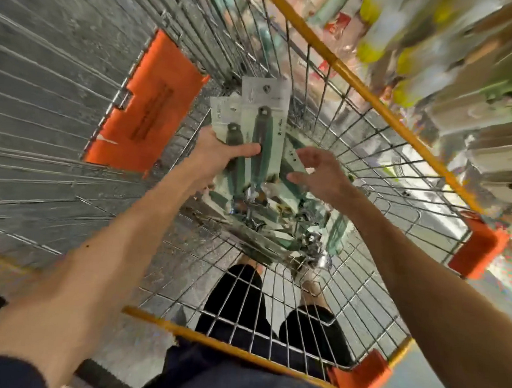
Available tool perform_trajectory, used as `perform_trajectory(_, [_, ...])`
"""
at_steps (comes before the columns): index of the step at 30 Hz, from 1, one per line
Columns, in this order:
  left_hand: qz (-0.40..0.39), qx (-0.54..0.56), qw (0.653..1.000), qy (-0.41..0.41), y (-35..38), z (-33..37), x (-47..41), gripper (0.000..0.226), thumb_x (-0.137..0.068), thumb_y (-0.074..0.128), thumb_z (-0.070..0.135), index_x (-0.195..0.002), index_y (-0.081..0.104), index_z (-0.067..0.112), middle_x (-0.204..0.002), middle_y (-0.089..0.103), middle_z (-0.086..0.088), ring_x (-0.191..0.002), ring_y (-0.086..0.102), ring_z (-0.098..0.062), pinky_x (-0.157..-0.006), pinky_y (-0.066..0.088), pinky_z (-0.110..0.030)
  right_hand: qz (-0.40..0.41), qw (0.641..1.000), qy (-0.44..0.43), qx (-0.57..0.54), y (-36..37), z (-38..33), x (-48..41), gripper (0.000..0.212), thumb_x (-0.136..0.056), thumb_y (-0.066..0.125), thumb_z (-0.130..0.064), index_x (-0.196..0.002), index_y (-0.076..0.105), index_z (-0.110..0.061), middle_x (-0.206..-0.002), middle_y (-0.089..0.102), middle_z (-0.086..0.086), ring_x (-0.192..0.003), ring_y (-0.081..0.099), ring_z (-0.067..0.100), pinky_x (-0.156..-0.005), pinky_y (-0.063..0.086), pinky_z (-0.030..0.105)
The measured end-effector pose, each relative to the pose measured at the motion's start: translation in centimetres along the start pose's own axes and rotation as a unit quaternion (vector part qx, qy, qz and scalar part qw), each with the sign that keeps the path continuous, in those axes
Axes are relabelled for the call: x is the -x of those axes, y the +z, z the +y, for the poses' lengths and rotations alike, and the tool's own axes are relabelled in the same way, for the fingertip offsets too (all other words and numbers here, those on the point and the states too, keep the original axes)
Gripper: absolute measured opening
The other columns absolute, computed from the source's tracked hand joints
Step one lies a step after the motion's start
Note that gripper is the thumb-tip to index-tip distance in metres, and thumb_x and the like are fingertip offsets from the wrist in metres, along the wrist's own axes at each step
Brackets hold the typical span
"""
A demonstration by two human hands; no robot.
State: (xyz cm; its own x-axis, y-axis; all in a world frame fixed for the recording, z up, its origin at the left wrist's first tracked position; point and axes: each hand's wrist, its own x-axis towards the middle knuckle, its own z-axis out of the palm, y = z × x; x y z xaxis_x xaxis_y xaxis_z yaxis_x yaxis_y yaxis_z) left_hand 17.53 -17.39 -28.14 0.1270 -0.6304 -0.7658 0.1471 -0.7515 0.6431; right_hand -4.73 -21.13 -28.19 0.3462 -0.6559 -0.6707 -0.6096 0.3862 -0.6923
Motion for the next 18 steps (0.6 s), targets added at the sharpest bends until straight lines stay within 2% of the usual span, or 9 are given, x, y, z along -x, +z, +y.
perform_trajectory(2, [0.004, -0.040, 0.998, 0.041, 0.0, 1.9, 1.8, 0.033, -0.063, 0.088, 0.010, -0.093, 0.074, 0.010, -0.092, 0.078, 0.002, -0.088, 0.074, -0.014, -0.073, 0.059, -0.030, -0.020, 0.999, -0.025, -0.033, -0.5, -1.1, 1.4, 0.030, -0.086, 0.069, 0.000, -0.112, 0.061, -0.011, -0.113, 0.061, -0.005, -0.102, 0.063, 0.004, -0.081, 0.052, 0.017])
perform_trajectory(4, [0.011, -0.054, 0.995, 0.077, 0.1, 3.5, 3.8, 0.032, -0.069, 0.085, 0.004, -0.098, 0.072, 0.005, -0.092, 0.077, 0.004, -0.085, 0.074, -0.009, -0.070, 0.057, -0.023, -0.020, 0.998, -0.032, -0.056, -0.6, -1.9, 3.0, 0.020, -0.086, 0.068, -0.001, -0.101, 0.061, -0.013, -0.104, 0.064, -0.001, -0.095, 0.067, 0.008, -0.074, 0.057, 0.024])
perform_trajectory(6, [0.013, -0.066, 0.991, 0.115, 0.2, 5.1, 5.8, 0.027, -0.073, 0.083, 0.001, -0.095, 0.071, 0.010, -0.087, 0.075, 0.012, -0.082, 0.072, -0.002, -0.067, 0.055, -0.017, -0.002, 0.998, -0.043, -0.051, -0.6, -3.0, 4.7, 0.017, -0.088, 0.067, -0.007, -0.097, 0.057, -0.016, -0.100, 0.063, -0.001, -0.089, 0.066, 0.008, -0.074, 0.059, 0.028])
perform_trajectory(8, [0.018, -0.069, 0.988, 0.139, 0.3, 6.5, 7.9, 0.026, -0.073, 0.082, 0.002, -0.088, 0.070, 0.020, -0.082, 0.074, 0.017, -0.081, 0.071, 0.003, -0.066, 0.054, -0.013, 0.015, 0.996, -0.064, -0.060, -0.7, -4.3, 6.3, 0.023, -0.087, 0.068, -0.007, -0.103, 0.057, -0.018, -0.109, 0.064, 0.001, -0.092, 0.067, 0.008, -0.077, 0.061, 0.030])
perform_trajectory(10, [0.022, -0.058, 0.984, 0.166, 0.4, 7.3, 9.7, 0.027, -0.073, 0.082, 0.005, -0.088, 0.070, 0.023, -0.089, 0.075, 0.013, -0.088, 0.072, -0.002, -0.073, 0.057, -0.019, 0.028, 0.994, -0.076, -0.077, -1.0, -5.2, 7.6, 0.029, -0.085, 0.070, -0.007, -0.106, 0.058, -0.023, -0.117, 0.063, 0.005, -0.102, 0.066, 0.018, -0.077, 0.060, 0.029])
perform_trajectory(12, [0.026, -0.034, 0.979, 0.197, 0.3, 7.6, 11.2, 0.028, -0.074, 0.080, 0.001, -0.093, 0.070, 0.019, -0.095, 0.076, 0.008, -0.095, 0.072, -0.010, -0.079, 0.058, -0.027, 0.025, 0.992, -0.094, -0.076, -1.4, -6.2, 9.2, 0.028, -0.083, 0.074, -0.012, -0.099, 0.057, -0.027, -0.108, 0.065, 0.006, -0.097, 0.065, 0.023, -0.078, 0.056, 0.031])
perform_trajectory(14, [0.035, 0.000, 0.975, 0.217, 0.4, 8.1, 12.9, 0.029, -0.076, 0.078, -0.003, -0.095, 0.070, 0.017, -0.096, 0.076, 0.006, -0.096, 0.072, -0.013, -0.080, 0.059, -0.030, 0.015, 0.992, -0.107, -0.066, -2.0, -7.2, 10.9, 0.030, -0.079, 0.078, -0.019, -0.098, 0.055, -0.020, -0.096, 0.063, 0.012, -0.087, 0.064, 0.029, -0.078, 0.055, 0.040])
perform_trajectory(15, [0.040, 0.012, 0.974, 0.223, 0.6, 8.2, 13.8, 0.029, -0.075, 0.078, -0.002, -0.094, 0.070, 0.019, -0.093, 0.077, 0.007, -0.094, 0.073, -0.012, -0.078, 0.059, -0.029, 0.011, 0.991, -0.113, -0.067, -2.3, -7.5, 11.7, 0.034, -0.077, 0.080, -0.019, -0.100, 0.055, -0.017, -0.098, 0.065, 0.016, -0.089, 0.065, 0.031, -0.080, 0.056, 0.044])
perform_trajectory(18, [0.054, 0.034, 0.973, 0.223, 1.4, 8.8, 17.2, 0.029, -0.066, 0.083, 0.015, -0.092, 0.071, 0.019, -0.090, 0.077, 0.009, -0.088, 0.073, -0.009, -0.076, 0.060, -0.028, 0.003, 0.987, -0.146, -0.072, -2.7, -8.5, 15.4, 0.038, -0.077, 0.082, -0.017, -0.106, 0.059, -0.014, -0.103, 0.071, 0.007, -0.096, 0.069, 0.022, -0.085, 0.057, 0.042])
